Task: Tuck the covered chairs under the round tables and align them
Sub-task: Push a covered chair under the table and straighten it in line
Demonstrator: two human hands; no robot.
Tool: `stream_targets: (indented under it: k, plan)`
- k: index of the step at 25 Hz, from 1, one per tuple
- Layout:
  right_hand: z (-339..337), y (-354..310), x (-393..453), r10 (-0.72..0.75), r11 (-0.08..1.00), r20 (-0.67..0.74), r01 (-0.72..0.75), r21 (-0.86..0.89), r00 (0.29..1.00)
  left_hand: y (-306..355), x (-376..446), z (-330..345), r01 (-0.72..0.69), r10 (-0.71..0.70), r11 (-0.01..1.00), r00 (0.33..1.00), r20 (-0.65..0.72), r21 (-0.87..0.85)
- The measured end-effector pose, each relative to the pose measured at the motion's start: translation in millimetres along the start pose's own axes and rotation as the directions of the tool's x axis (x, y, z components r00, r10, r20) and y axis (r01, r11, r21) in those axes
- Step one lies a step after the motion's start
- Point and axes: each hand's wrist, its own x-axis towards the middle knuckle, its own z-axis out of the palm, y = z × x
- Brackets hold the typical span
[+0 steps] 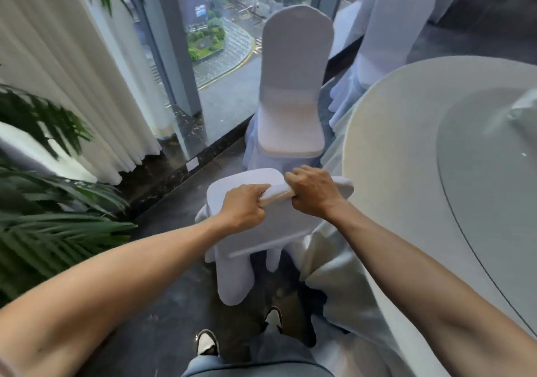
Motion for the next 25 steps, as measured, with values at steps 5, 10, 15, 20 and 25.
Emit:
stream_targets:
  k: [5, 10, 15, 20, 25]
  plan:
    - [9.0, -10.2, -30.3, 0.241, 0.97, -0.051, -0.24, 0.029, 0.969, -12.8, 30.5, 1.1, -0.246, 0.233, 0.965, 0.963, 0.133, 0.09]
    - [33.1, -19.7, -49.9, 0.456, 0.86, -0.004, -0.439, 0.26, 0.89, -35.6, 63.1, -15.5, -0.376, 0.325, 0.913, 0.904, 0.278, 0.156]
    - [68.6, 11.2, -76.7, 0.594, 0.627, 0.357, -0.693, 0.356, 0.72, -55.1, 114.5, -23.4, -0.474, 0.382, 0.862, 0.84, 0.385, 0.18]
    - [47.9, 41.3, -49.2, 0.613, 0.564, 0.448, -0.757, 0.329, 0.651, -50.5, 158.1, -29.9, -0.526, 0.434, 0.845, 0.782, 0.447, 0.099]
    - [34.3, 37.4, -26.4, 0.622, 0.524, 0.502, -0.796, 0.302, 0.601, -45.8, 192.5, -31.2, -0.679, 0.469, 0.727, 0.601, 0.647, 0.104]
